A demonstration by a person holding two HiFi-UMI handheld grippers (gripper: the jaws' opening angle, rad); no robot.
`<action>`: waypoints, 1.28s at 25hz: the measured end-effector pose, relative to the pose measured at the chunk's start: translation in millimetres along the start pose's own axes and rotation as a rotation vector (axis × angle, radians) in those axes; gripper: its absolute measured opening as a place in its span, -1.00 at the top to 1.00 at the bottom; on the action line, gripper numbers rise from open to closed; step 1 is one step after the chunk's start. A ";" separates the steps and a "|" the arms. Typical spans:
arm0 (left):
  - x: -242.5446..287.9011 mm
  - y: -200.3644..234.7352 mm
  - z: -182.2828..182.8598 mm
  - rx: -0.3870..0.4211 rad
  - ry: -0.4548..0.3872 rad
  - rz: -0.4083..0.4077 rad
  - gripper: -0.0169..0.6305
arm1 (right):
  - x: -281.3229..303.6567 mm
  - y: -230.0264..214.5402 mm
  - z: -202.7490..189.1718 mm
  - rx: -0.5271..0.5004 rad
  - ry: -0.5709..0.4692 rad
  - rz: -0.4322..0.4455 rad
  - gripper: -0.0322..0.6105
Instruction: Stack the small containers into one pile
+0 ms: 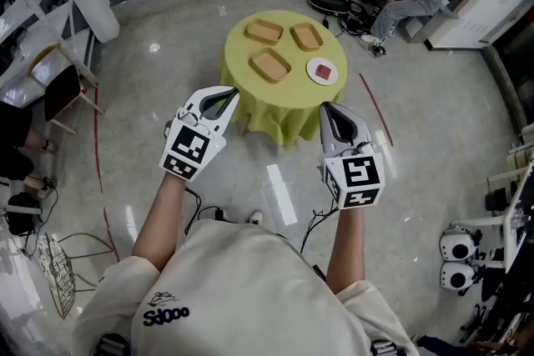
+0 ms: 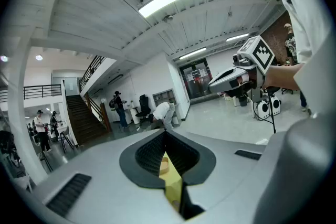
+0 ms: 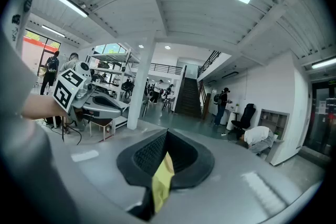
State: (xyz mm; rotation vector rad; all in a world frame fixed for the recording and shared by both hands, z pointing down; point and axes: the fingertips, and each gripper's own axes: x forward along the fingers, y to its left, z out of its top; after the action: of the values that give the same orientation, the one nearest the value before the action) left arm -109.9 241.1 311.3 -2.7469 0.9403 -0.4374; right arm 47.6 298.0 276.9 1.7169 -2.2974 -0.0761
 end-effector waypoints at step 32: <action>93.9 28.6 -24.2 -0.072 0.058 0.056 0.93 | 75.3 -85.3 -35.8 0.060 0.012 0.052 0.87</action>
State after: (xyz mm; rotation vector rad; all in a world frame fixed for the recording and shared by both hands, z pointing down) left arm -63.6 158.0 345.6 -2.7772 1.0644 -0.4856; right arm 116.4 205.8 307.9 1.6796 -2.3567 0.0143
